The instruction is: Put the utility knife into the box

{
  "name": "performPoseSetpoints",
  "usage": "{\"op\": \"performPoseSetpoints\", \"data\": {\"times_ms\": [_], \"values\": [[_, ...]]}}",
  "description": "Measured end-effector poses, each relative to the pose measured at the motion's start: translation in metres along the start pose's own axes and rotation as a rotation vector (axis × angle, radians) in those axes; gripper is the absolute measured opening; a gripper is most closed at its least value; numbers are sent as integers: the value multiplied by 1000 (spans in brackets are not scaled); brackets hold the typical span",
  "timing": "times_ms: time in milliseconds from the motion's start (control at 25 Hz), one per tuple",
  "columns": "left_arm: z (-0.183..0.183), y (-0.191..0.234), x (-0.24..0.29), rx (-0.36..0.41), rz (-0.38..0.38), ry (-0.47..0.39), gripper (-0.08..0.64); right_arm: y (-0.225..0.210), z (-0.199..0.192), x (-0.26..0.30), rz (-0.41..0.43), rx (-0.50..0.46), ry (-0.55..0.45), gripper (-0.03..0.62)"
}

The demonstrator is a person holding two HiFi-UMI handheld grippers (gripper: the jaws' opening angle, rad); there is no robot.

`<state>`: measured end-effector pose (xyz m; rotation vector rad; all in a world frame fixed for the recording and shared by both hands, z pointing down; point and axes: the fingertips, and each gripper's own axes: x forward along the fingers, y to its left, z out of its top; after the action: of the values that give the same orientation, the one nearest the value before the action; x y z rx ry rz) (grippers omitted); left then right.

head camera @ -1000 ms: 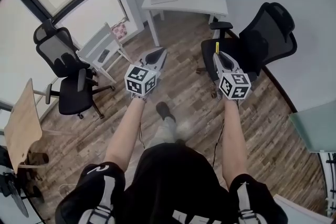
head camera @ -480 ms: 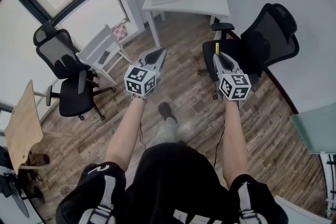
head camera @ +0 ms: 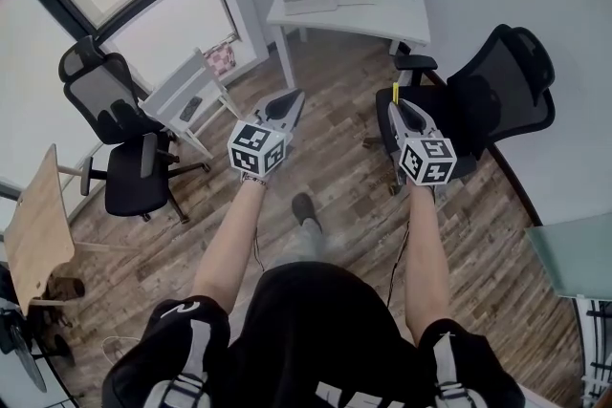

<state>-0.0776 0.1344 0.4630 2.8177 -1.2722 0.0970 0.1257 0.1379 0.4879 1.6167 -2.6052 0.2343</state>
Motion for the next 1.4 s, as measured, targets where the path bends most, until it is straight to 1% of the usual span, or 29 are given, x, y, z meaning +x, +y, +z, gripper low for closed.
{"op": "performPoseSetpoints", "data": {"times_ms": [160, 600, 800, 960, 1160, 1400], "values": [[4, 38, 22, -10, 10, -9, 25, -5, 7, 42, 10, -11, 11, 72], [20, 149, 86, -57, 6, -31, 25, -22, 37, 157, -9, -21, 44, 72], [22, 203, 101, -73, 23, -45, 25, -20, 42, 208, -10, -15, 64, 72], [20, 238, 108, -94, 37, -57, 25, -18, 47, 243, -9, -26, 75, 72], [16, 265, 116, -97, 34, -55, 25, -19, 53, 271, -18, -22, 60, 72], [16, 274, 130, -87, 14, -51, 25, -31, 53, 285, -40, -3, 44, 72]]}}
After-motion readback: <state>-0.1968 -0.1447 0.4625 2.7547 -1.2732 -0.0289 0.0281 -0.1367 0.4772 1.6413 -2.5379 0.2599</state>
